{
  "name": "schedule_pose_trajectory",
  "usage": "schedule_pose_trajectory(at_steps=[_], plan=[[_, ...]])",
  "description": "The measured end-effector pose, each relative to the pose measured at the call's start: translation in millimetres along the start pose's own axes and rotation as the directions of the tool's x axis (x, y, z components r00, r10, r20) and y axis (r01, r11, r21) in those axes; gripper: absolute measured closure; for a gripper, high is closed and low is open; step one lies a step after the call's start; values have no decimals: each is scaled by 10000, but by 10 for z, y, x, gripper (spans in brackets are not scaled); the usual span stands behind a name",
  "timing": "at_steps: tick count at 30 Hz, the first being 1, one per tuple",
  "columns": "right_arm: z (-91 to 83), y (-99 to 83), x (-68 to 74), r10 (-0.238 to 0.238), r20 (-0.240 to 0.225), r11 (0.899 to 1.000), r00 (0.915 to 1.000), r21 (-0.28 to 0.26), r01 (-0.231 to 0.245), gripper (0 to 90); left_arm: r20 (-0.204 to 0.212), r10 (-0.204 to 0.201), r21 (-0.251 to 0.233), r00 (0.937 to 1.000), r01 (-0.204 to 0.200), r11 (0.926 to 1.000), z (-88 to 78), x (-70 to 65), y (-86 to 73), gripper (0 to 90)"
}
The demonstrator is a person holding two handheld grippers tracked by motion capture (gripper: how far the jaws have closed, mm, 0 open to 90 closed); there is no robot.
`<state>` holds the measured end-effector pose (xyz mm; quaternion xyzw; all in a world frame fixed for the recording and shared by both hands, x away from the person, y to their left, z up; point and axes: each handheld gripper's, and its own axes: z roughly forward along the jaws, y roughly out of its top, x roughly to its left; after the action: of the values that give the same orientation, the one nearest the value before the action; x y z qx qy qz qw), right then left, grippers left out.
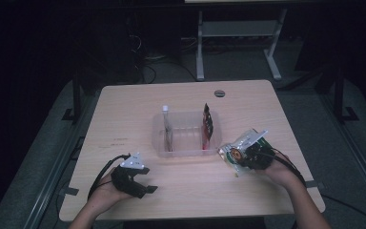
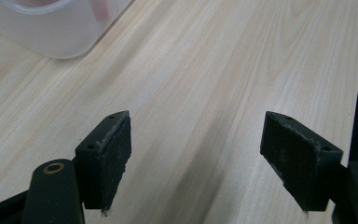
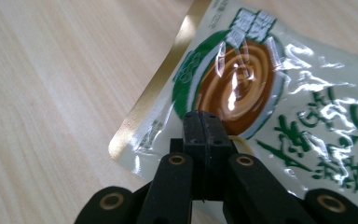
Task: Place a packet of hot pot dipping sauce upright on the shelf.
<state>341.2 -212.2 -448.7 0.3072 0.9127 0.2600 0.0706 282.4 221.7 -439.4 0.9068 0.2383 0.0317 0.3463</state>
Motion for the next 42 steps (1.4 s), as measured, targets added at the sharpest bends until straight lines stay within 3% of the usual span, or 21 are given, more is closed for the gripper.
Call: schedule_pose_trajectory(at_steps=[3, 5, 8, 12, 13, 25, 42], plan=[[-55, 39, -132, 419, 485, 9978, 9979, -539, -393, 900, 27, -231, -52, 9997, 231, 9997, 16, -2, -2, 243], [-76, 68, -238, 827, 722, 9918, 9940, -1031, -750, 900, 26, -111, 20, 9999, 111, 9999, 11, 5, 8, 243], [-31, 89, -357, 1088, 1104, 9893, 9879, -1088, -968, 900, 50, -179, -6, 9998, 179, 9998, 16, -9, 9, 243], [87, 101, -418, 1135, 1186, 9905, 9864, -909, -1031, 900, 35, -17, 124, 10000, 16, 9999, 11, 11, 3, 243], [92, 104, -422, 1170, 1163, 9903, 9863, -887, -1071, 900, 41, -147, 7, 9999, 147, 9999, 12, 4, 1, 243], [102, 26, -292, 813, 554, 9954, 9952, -548, -783, 900, 102, -128, 134, 9999, 126, 9998, 31, -14, 9, 243], [58, -10, -111, 109, 309, 9996, 9995, -248, -101, 899, 118, -86, 109, 9999, 85, 9999, 52, -27, 25, 243]])
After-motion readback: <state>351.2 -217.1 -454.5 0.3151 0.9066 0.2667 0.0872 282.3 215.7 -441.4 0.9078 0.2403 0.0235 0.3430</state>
